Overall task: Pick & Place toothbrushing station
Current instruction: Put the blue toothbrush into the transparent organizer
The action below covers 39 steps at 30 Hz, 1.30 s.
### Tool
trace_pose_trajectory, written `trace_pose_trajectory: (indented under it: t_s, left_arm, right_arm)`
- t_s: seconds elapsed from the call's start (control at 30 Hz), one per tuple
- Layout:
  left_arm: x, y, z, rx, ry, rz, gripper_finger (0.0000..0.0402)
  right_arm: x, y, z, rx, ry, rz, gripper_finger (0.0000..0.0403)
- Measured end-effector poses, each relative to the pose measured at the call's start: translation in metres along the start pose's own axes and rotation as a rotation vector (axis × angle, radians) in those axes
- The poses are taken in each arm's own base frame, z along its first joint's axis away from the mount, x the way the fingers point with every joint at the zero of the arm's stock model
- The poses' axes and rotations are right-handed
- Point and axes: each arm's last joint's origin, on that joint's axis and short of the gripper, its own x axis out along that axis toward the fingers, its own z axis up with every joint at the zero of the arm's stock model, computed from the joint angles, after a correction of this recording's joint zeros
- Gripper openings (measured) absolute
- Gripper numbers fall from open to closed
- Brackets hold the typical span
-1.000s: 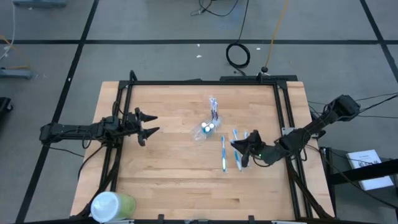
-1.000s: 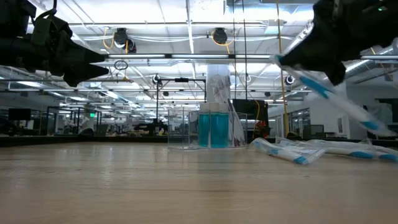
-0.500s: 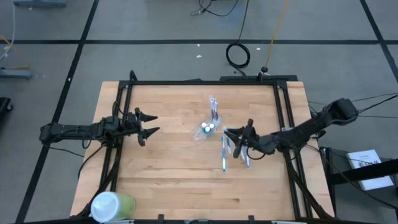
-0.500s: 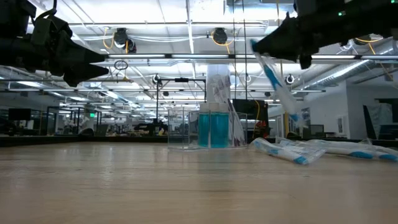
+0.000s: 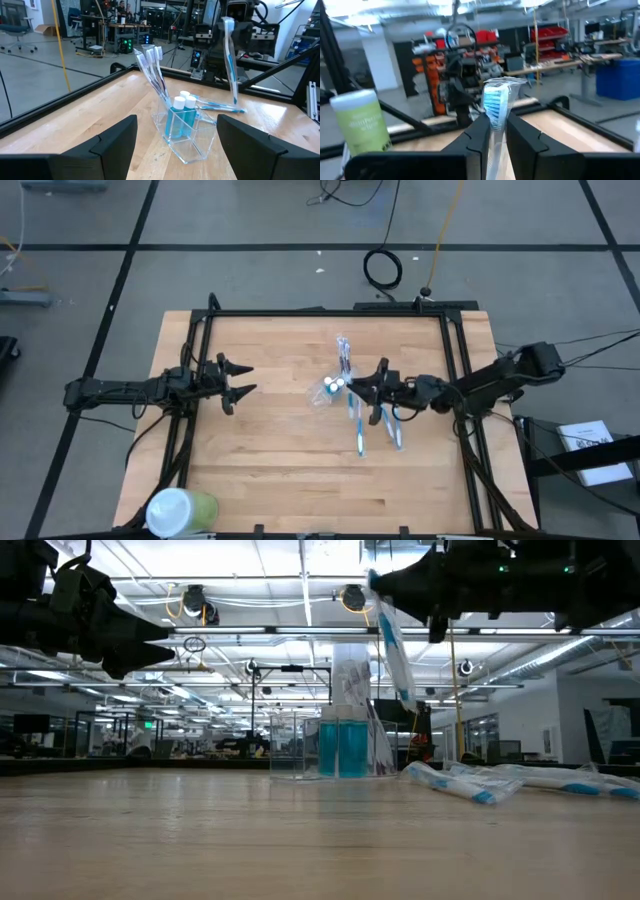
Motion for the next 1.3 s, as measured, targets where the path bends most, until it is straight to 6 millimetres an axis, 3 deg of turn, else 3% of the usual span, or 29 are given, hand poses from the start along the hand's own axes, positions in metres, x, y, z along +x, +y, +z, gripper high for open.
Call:
trace_pose_trajectory:
  t_s: [0.37, 1.0, 1.3]
  left_arm:
    - [0.000, 0.000, 0.000, 0.000, 0.000, 0.000, 0.0283]
    - [0.000, 0.000, 0.000, 0.000, 0.000, 0.000, 0.0283]
    - [0.000, 0.000, 0.000, 0.000, 0.000, 0.000, 0.0283]
  right_arm:
    - [0.019, -0.019, -0.004, 0.022, -0.141, -0.005, 0.0049]
    - [0.096, -0.017, 0.002, -0.147, -0.218, -0.014, 0.0049]
    - [0.115, -0.030, -0.020, -0.125, -0.114, -0.049, 0.0049]
